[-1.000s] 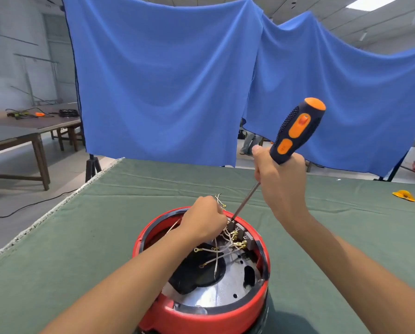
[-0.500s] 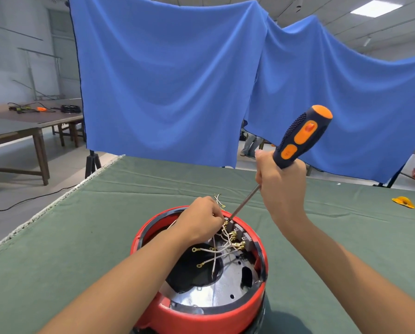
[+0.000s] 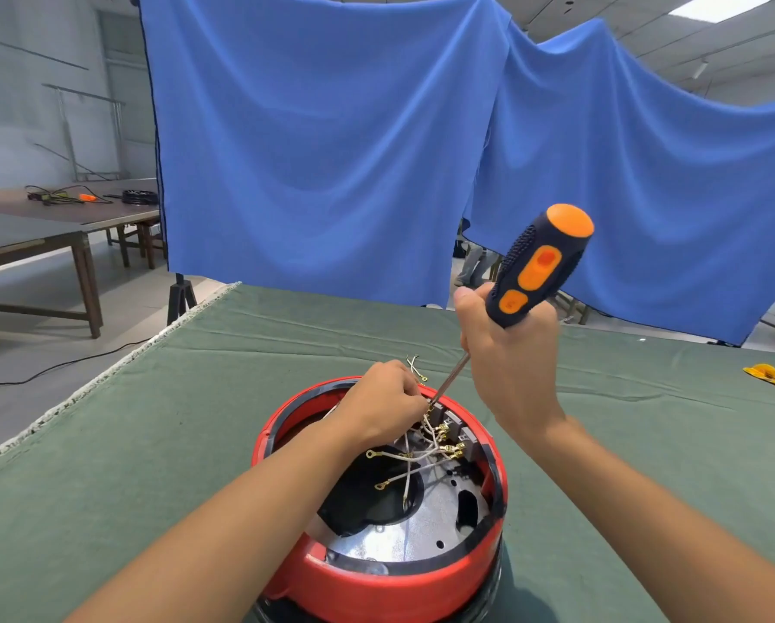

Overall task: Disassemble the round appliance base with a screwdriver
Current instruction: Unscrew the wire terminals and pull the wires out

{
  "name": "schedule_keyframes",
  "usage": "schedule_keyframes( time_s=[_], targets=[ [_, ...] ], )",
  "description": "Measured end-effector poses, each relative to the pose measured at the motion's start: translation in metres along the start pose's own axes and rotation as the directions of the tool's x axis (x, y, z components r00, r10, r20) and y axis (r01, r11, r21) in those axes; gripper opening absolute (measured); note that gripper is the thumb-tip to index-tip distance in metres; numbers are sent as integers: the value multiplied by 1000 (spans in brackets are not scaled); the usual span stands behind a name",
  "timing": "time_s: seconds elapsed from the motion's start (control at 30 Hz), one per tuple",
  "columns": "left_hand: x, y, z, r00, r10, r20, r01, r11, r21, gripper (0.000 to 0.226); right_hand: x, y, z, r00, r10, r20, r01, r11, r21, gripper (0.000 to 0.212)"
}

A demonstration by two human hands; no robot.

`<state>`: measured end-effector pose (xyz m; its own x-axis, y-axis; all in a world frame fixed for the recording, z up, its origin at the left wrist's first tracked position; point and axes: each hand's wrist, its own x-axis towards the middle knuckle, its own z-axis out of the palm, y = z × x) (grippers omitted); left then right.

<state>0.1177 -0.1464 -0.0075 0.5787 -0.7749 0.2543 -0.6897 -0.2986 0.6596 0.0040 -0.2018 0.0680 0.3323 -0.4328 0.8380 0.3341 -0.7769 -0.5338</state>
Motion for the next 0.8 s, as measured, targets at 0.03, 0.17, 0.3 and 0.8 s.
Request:
schedule_keyframes(
  time_s=[0.03, 0.17, 0.3, 0.8],
  targets=[
    [0, 0, 0, 1000, -6, 0, 6, 1000, -10, 24, 1, 0, 1, 1000, -4, -1, 4, 1000, -8, 42],
    [2, -1, 0, 1000, -14, 7, 14, 999, -43, 25, 5, 7, 8, 997, 80, 14, -80, 997, 8, 39],
    [2, -1, 4, 1000, -7, 27, 10, 996, -92, 24, 0, 22, 17, 982, 187, 15, -186, 981, -48, 40],
    [1, -2, 2, 1000, -4, 19, 5, 998, -57, 24, 16, -5, -1, 992, 126, -18, -127, 991, -46, 38]
  ],
)
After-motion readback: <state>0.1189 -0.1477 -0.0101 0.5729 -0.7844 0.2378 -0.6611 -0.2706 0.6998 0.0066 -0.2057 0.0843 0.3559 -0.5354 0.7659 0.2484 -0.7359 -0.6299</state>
